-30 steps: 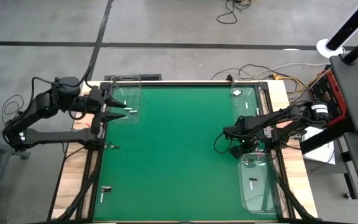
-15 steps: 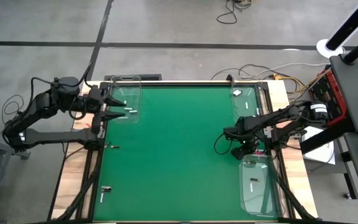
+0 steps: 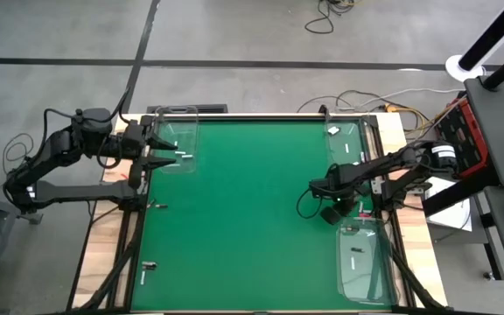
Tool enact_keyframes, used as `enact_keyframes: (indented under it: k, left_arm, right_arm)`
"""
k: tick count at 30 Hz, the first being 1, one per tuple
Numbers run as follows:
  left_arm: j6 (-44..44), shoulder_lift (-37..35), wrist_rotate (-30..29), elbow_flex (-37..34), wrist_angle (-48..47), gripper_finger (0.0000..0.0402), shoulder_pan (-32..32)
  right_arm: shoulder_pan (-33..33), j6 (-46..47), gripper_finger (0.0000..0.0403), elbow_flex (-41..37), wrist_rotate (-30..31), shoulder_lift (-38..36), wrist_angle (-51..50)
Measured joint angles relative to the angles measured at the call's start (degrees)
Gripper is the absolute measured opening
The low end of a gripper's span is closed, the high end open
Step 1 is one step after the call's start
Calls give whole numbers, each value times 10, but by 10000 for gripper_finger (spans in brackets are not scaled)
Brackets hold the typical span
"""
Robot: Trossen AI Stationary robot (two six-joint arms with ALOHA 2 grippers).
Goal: Sort batteries
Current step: Put the black battery into the bottom right transparent bin
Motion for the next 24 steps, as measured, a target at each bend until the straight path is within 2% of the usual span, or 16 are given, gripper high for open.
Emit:
enact_keyframes:
  k: [8,14,19,24]
  left_arm:
    - [5,-12,0,0,0,164,0]
    - [-1,-24,0,0,-8,164,0]
    - [-4,-16,0,0,-58,164,0]
    - [2,2,7,0,-83,164,-1]
  right_arm:
    - [-1,9,20,82,47,0,17]
    - [9,35,19,190,66,0,0]
    - [52,80,19,293,104,0,-57]
    - [127,160,19,373,125,-1,-113]
